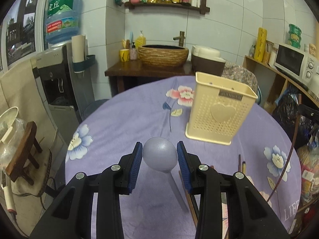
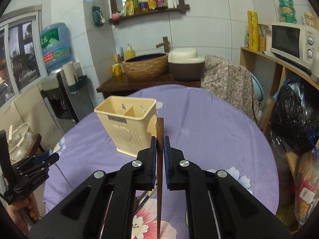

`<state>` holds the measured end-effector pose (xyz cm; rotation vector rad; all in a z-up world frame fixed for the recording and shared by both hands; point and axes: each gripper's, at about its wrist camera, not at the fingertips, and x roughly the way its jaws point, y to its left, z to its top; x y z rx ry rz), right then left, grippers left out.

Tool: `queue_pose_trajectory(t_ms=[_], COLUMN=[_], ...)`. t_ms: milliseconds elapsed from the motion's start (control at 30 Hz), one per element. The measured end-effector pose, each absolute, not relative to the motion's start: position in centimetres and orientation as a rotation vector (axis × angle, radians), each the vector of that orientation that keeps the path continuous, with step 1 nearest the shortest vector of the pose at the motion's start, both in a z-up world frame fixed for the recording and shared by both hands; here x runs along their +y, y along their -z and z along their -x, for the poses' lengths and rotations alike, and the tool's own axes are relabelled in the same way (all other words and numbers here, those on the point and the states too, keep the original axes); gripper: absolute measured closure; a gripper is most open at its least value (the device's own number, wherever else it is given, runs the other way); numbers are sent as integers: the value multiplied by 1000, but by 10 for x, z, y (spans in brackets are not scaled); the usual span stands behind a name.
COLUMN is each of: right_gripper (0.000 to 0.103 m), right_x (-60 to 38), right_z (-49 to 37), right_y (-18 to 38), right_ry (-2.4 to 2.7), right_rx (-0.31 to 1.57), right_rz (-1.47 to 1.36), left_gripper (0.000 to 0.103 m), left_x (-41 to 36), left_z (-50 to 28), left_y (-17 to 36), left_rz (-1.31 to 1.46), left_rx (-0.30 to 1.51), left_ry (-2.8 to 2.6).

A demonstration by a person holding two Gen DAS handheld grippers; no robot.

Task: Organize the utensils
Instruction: 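Grasp one brown chopstick with the right tool and lift while the left tool lifts the grey spoon, then lower the chopstick and grey spoon into the cream holder and open both tools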

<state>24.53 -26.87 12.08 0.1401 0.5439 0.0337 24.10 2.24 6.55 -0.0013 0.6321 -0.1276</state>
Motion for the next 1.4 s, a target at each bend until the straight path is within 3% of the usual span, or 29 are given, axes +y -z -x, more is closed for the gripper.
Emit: queue_pose_trajectory(t_ms=[533, 867, 1033, 1400], right_gripper=[95, 95, 95, 95], right_x=[-276, -274, -268, -248], right_z=[-240, -262, -295, -364], right_y=[-139, -249, -286, -219], right_ry=[-68, -111, -96, -33], right_rx=[518, 292, 208, 307], right_rz=[-141, -168, -216, -181], left_gripper=[67, 67, 67, 67], left_x=[22, 5, -21, -64], left_z=[-245, -286, -322, -370], left_y=[-84, -192, -221, -169], left_rz=[5, 36, 41, -54], left_rx=[597, 430, 394, 459], left_ry=[143, 185, 193, 162])
